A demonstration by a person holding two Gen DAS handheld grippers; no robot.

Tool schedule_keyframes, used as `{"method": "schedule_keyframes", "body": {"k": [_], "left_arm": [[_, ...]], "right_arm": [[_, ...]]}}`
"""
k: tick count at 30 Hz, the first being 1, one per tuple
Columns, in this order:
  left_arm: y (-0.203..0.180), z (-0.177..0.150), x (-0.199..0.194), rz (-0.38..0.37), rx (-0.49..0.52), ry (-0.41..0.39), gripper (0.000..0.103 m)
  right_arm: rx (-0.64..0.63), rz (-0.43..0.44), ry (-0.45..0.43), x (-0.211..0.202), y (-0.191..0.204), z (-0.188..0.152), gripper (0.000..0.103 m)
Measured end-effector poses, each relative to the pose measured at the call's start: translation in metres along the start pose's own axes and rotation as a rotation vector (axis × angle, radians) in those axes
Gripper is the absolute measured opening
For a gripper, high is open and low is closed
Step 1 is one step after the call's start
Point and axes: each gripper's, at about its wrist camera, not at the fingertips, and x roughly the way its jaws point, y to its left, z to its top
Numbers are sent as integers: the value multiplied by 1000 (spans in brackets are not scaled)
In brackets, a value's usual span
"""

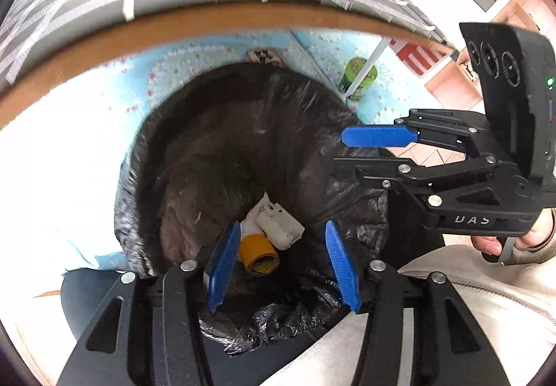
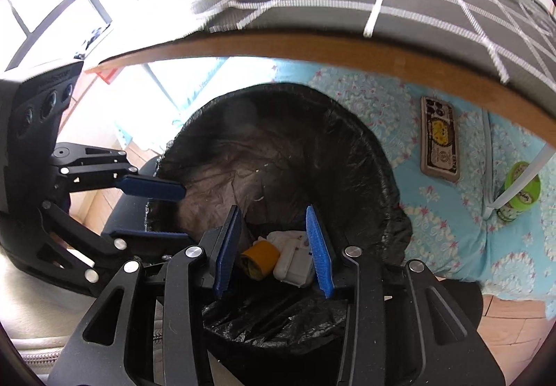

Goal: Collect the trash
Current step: 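Open both tools to drop the tape roll and pink toy into the bin, then raise both open tools back toward the remaining items on the bed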

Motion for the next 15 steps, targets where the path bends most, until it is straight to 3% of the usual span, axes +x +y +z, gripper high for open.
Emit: {"method": "schedule_keyframes", "body": {"k": [15], "left_arm": [[-12, 16, -66, 21, 80, -155, 49]], "right_arm": [[-39, -20, -125, -51, 4, 21, 39]]}}
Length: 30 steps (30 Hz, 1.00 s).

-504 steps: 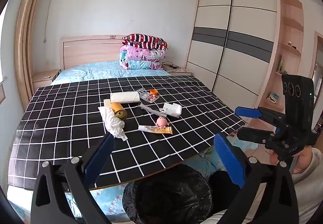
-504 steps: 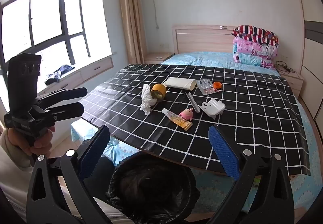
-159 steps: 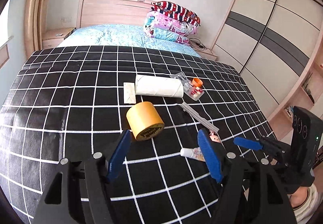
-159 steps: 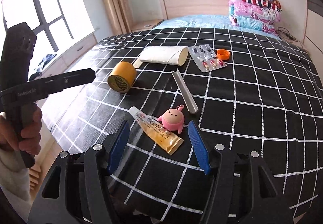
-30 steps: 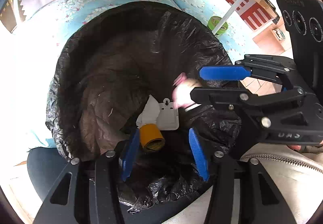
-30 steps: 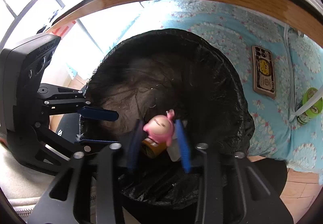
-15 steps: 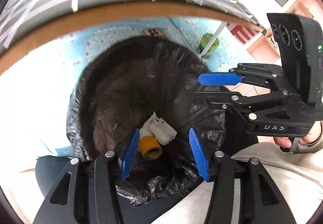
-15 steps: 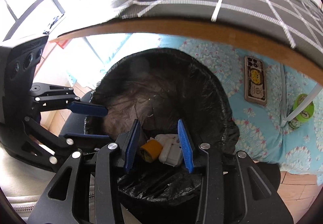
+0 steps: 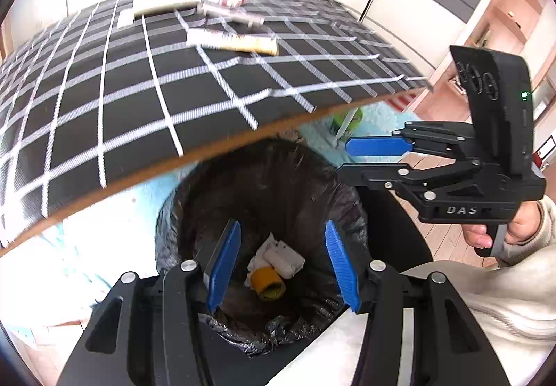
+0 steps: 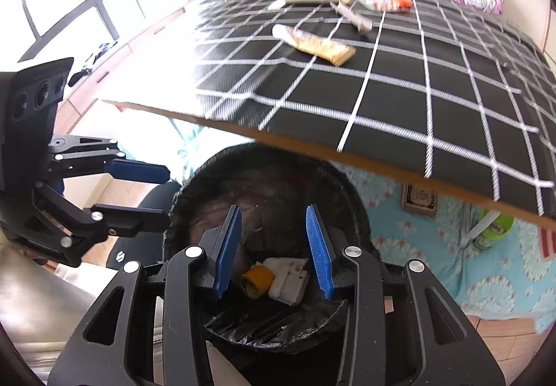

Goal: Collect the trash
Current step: 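Raise both open tools back toward the remaining items on the bed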

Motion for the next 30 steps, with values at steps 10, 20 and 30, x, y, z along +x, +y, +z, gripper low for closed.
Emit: {"method": "schedule_keyframes", "body": {"k": [10, 20, 30], "left_arm": [[-17, 21, -38, -4, 137, -101, 49], [-4, 54, -52, 32, 208, -157, 49], [22, 85, -41, 46, 240, -161, 49]], "right_arm": [[-37, -15, -68, -27, 3, 17, 39], [-59, -41, -108, -37, -2, 38, 39], [-59, -61, -137, -35, -14, 60, 39]]}}
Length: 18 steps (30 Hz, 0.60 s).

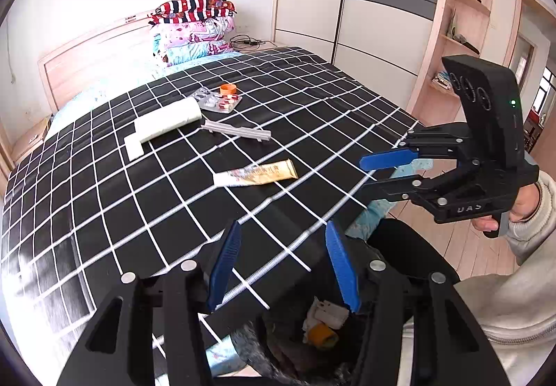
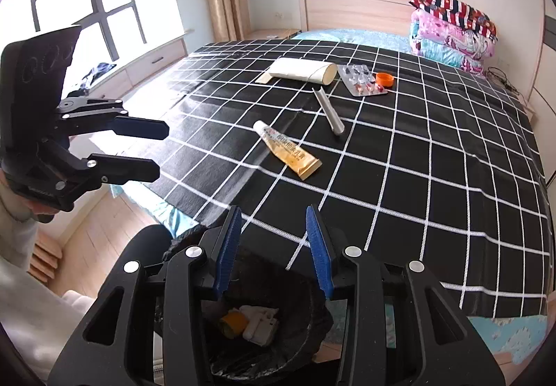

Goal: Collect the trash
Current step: 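Raise both open tools back toward the remaining items on the bed, then grasp the yellow toothpaste tube with the left tool while the right tool grasps the silver tube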

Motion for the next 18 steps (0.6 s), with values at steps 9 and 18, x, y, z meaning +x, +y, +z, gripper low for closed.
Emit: {"method": "schedule_keyframes", "body": {"k": [9, 18], "left_arm": [[28, 16, 21, 0, 3, 6, 49], [50, 29, 52, -13, 26, 45, 49]], "right_arm": [[-4, -17, -8, 12, -12, 19, 39], [4, -28, 1, 32, -25, 36, 39]]}}
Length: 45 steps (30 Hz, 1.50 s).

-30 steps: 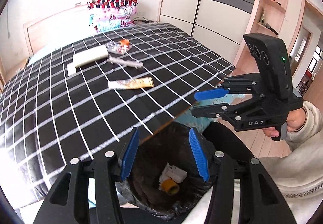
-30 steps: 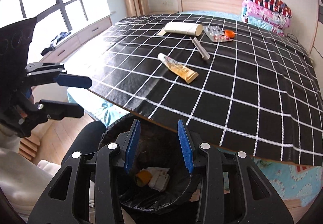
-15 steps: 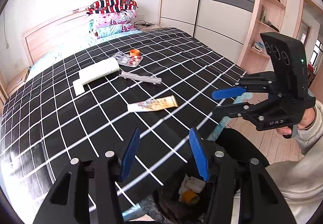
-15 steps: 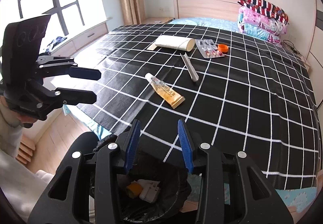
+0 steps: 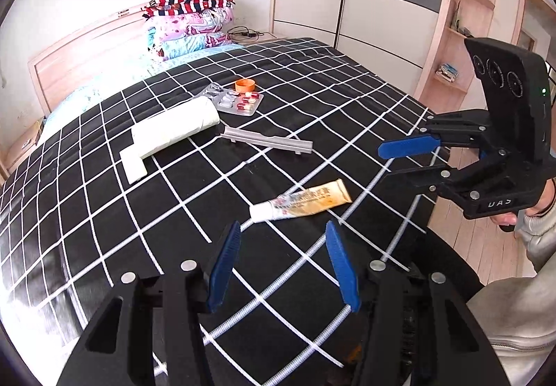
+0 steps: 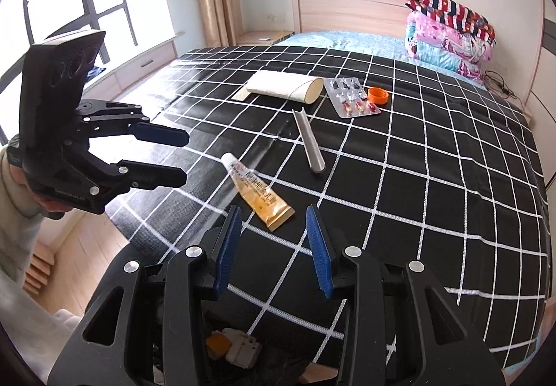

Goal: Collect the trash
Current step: 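Grasp the yellow toothpaste tube with the left tool while the right tool grasps the silver tube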

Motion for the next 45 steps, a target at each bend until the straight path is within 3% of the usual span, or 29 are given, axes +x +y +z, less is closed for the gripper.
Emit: {"method": "schedule_keyframes", "body": {"k": [20, 22, 24, 30, 33, 36, 40, 45], "left_arm": [[17, 14, 50, -100, 90, 65, 49], [16, 13, 50, -102, 92, 66, 46], [13, 12, 48, -112, 101, 66, 32], [11, 4, 42, -109, 105, 68, 15], [7, 0, 39, -113, 115, 69, 13], [2, -4, 35, -109, 121, 69, 13], [-3, -10, 27, -102, 122, 66, 13], [-5, -16, 20, -90, 110, 62, 13]], "right_arm": [[33, -11, 37, 47, -25, 25, 39], [33, -11, 39, 51, -24, 27, 39], [29, -13, 43, 53, -23, 28, 39], [25, -23, 49, 61, -23, 32, 38], [23, -30, 62, 65, -23, 33, 29], [20, -27, 61, 66, -23, 35, 28], [15, -3, 61, 67, -19, 36, 18], [16, 20, 46, 63, -14, 33, 17]]}}
